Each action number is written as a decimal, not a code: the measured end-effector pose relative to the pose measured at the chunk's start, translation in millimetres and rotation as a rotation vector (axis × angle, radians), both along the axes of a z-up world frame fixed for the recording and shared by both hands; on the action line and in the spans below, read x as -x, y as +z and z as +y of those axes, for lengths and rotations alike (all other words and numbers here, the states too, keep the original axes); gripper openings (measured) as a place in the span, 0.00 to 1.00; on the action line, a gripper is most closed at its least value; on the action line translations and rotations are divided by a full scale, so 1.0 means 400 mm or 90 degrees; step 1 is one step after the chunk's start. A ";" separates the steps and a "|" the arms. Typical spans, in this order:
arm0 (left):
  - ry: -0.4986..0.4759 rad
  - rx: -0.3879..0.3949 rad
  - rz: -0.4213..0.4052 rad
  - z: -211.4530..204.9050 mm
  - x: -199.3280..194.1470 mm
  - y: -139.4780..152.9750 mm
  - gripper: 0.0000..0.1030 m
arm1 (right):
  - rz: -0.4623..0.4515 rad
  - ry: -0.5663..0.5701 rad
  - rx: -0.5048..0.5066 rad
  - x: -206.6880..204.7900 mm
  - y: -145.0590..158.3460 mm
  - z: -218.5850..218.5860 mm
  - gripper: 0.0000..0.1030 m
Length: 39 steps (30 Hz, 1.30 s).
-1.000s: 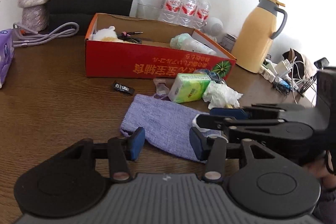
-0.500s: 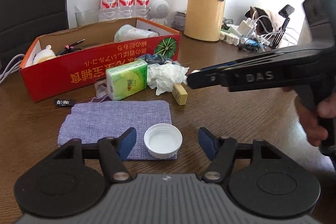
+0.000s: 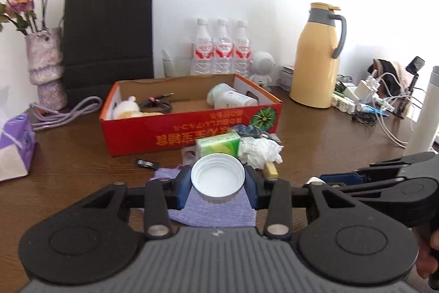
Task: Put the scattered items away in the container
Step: 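Lower the cap with left tool into the box while right drops the white item there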
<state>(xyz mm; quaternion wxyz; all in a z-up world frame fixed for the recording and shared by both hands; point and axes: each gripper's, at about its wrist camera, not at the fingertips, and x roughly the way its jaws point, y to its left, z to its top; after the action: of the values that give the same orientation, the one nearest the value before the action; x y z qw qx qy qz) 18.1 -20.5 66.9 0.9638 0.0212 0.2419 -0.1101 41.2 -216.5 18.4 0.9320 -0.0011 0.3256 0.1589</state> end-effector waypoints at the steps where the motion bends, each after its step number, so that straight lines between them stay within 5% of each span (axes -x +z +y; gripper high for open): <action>1: 0.016 -0.011 -0.007 -0.002 0.015 -0.001 0.40 | -0.011 0.003 -0.002 0.013 0.006 0.005 0.25; 11: 0.098 0.025 -0.048 0.032 0.191 -0.021 0.40 | -0.073 -0.015 -0.006 0.158 0.019 0.032 0.25; 15: 0.093 0.018 -0.041 0.015 0.216 -0.034 0.40 | -0.140 -0.007 -0.006 0.220 0.013 0.031 0.25; 20: 0.081 0.021 -0.047 0.006 0.190 -0.022 0.40 | -0.141 -0.008 -0.036 0.188 0.014 0.013 0.25; 28: 0.071 -0.001 -0.086 0.023 -0.005 0.048 0.40 | -0.167 -0.020 -0.064 -0.008 0.117 0.003 0.25; 33: 0.066 0.034 -0.088 0.048 -0.176 0.094 0.40 | -0.188 -0.032 -0.054 -0.173 0.190 -0.014 0.25; 39: 0.018 0.082 0.014 0.071 -0.505 0.174 0.40 | -0.108 -0.026 -0.093 -0.462 0.277 -0.072 0.25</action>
<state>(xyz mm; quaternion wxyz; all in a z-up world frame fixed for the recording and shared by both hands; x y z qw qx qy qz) 220.3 7.9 136.4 0.9620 -0.0452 0.2449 -0.1122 226.1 -245.3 129.3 0.9569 0.0598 0.2331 0.1624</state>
